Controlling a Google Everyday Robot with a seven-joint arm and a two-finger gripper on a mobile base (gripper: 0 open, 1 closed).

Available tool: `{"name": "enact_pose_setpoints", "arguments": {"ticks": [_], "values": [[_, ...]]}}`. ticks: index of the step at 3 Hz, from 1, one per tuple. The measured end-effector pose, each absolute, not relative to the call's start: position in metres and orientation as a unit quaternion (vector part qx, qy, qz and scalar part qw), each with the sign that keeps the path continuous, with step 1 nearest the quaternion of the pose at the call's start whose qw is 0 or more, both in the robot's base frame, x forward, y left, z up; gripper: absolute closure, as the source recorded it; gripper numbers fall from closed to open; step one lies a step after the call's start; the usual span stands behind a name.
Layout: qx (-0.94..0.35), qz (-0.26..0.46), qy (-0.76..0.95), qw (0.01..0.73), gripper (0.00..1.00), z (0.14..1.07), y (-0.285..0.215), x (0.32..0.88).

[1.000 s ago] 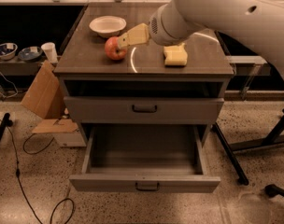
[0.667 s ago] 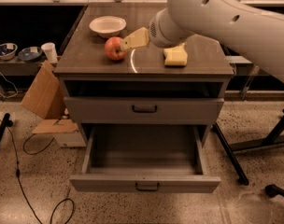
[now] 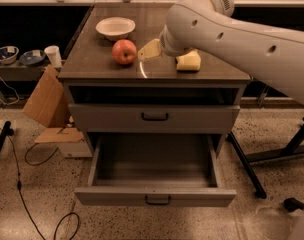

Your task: Place sponge into middle drawer

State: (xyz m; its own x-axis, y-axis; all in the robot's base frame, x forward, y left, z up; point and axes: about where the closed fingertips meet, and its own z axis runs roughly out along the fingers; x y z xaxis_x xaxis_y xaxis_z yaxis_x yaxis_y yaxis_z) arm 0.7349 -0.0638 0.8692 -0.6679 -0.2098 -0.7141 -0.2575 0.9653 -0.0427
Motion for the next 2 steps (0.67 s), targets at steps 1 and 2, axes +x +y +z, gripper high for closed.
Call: {"name": "enact_pose_setpoints", "arguments": {"ticks": [1, 2], "values": [[-0.125, -0.012, 0.915, 0.384, 0.00, 0.853, -0.079, 0.756], [-0.120, -0.050, 0.918, 0.375, 0.00, 0.835, -0.095, 0.774]]}}
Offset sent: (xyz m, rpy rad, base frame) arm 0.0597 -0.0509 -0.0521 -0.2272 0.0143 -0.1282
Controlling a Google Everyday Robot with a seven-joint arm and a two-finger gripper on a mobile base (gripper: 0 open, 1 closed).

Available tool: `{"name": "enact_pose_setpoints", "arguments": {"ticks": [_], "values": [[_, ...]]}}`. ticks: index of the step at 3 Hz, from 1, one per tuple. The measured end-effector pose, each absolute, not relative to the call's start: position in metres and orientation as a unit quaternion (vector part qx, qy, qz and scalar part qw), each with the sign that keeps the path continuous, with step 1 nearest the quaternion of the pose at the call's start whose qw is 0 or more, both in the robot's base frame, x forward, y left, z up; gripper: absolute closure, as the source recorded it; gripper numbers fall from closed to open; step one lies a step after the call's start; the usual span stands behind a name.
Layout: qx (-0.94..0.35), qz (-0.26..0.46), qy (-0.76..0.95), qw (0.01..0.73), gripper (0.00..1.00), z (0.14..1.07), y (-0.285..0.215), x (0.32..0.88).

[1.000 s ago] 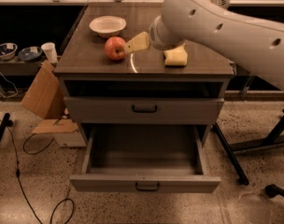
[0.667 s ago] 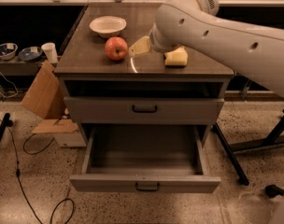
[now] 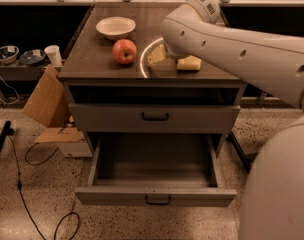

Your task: Place sponge into middle drawer

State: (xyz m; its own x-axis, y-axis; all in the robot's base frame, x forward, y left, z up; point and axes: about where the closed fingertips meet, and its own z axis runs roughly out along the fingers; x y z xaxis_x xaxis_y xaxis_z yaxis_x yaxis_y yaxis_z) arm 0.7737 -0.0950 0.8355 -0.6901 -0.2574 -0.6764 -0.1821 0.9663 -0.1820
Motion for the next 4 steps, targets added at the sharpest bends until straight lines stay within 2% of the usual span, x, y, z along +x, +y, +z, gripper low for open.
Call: {"name": "enact_pose_setpoints", "arguments": {"ticks": [1, 2, 4], "values": [[-0.108, -0.080, 0.921, 0.365, 0.00, 0.824, -0.117, 0.782], [-0.104, -0.086, 0.922, 0.362, 0.15, 0.825, -0.123, 0.784], [-0.096, -0.037, 0.927, 0.360, 0.61, 0.860, -0.163, 0.761]]}}
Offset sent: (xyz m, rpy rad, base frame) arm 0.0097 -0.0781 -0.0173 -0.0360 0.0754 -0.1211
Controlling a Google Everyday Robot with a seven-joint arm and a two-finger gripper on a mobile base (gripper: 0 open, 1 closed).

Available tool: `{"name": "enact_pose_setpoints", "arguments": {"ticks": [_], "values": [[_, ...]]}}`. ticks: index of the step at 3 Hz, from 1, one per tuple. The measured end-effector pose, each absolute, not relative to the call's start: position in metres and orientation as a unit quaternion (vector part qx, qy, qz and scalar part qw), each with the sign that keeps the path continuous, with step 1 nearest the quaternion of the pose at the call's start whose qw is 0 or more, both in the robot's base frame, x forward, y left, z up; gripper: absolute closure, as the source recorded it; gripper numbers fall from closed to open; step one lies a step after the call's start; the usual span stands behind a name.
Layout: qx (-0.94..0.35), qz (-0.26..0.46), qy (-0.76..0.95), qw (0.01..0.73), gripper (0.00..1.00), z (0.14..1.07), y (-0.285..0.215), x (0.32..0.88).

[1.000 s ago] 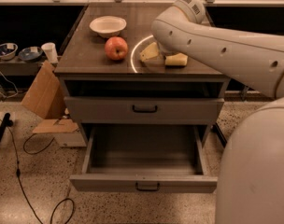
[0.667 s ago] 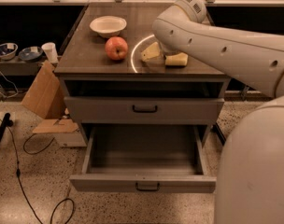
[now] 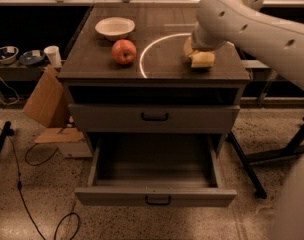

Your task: Place sponge into middle drawer

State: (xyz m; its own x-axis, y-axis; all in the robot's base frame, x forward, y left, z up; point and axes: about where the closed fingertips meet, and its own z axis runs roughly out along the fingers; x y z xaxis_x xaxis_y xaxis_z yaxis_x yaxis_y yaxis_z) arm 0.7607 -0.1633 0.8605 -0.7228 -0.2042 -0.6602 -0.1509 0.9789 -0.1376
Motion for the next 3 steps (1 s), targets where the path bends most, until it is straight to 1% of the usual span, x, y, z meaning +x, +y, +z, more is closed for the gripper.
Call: {"name": "enact_pose_setpoints", "arguments": {"ticks": [1, 2, 3], "values": [[-0.123, -0.009, 0.919, 0.374, 0.92, 0.900, -0.173, 0.725], [-0.159, 0.019, 0.907, 0.389, 1.00, 0.930, -0.169, 0.692], [-0.207, 0.067, 0.903, 0.371, 1.00, 0.936, -0.154, 0.655]]}}
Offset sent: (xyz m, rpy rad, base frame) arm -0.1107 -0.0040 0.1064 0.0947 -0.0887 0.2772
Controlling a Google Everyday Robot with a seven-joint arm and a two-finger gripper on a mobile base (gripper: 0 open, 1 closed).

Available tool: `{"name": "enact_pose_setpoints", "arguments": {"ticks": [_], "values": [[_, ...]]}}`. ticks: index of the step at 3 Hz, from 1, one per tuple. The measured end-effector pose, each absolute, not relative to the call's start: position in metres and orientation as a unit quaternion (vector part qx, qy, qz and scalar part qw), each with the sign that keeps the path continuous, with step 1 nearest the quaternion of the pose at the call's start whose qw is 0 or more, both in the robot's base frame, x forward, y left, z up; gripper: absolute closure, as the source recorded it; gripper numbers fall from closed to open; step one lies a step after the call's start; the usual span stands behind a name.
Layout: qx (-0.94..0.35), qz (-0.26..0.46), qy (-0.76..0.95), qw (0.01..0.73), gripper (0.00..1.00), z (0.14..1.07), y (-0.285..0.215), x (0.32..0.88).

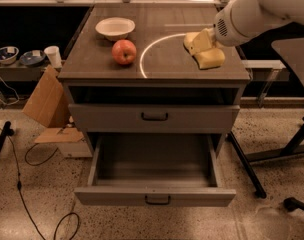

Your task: Place sponge into middle drawer

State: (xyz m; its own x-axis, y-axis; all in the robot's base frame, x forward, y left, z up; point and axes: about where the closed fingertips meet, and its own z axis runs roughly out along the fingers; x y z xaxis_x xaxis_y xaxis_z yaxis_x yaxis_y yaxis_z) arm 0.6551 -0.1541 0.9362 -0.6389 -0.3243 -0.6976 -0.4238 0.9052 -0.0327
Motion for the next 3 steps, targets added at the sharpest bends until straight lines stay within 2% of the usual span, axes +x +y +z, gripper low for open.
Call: {"name": "enact_pose_setpoints", "arguments": {"ticks": [2, 3], "values": [[-0.371, 0.164, 0.865, 0.296, 1.00, 0.889, -0.078, 0.579], [-0.484, 0.180, 0.814, 0.266, 1.00, 0.840, -0.039, 0.554]]}}
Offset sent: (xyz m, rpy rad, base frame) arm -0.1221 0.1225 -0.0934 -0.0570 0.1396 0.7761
